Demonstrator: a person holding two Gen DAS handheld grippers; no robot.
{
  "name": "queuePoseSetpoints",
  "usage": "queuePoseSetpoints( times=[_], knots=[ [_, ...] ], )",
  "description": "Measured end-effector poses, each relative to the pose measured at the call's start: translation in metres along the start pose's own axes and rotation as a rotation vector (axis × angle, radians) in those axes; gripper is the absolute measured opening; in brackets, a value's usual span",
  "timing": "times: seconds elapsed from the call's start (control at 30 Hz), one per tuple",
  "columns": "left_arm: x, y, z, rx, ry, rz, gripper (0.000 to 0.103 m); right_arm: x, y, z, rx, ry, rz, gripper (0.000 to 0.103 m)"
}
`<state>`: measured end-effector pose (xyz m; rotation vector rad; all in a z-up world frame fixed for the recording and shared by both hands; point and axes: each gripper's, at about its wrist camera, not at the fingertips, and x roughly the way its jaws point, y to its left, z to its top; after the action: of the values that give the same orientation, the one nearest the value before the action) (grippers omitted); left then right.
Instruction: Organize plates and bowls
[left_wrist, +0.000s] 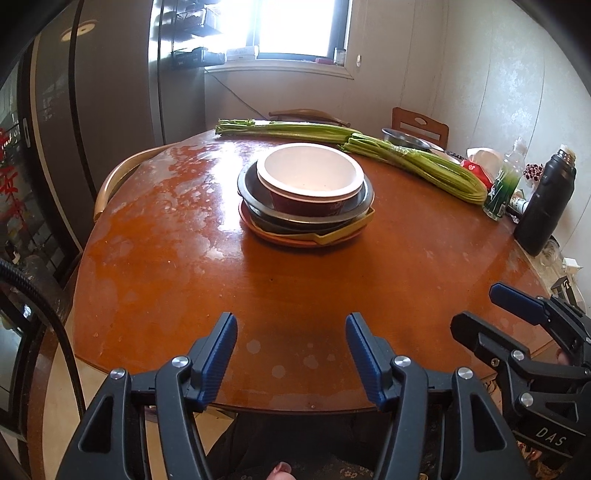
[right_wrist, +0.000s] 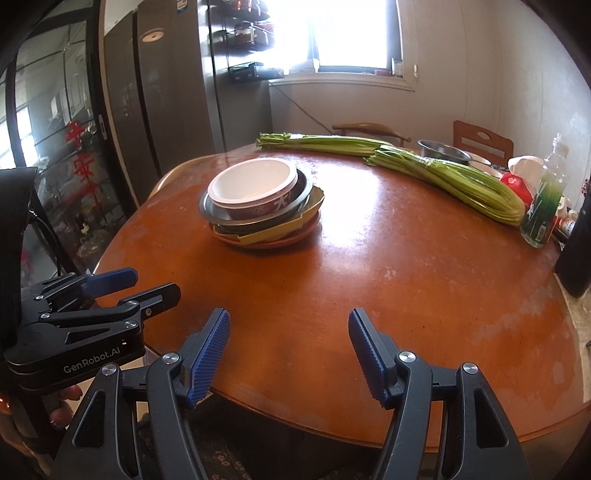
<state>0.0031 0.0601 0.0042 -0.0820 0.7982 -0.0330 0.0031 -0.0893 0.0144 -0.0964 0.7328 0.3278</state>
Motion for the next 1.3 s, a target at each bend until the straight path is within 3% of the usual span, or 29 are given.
queuePoseSetpoints(
  times=[1.3],
  knots=[
    [-0.001,-0.002,-0.008,0.013,0.001,0.035,0.061,0.003,-0.005,-0.012,0.013,0.018,0.005,0.069]
  ],
)
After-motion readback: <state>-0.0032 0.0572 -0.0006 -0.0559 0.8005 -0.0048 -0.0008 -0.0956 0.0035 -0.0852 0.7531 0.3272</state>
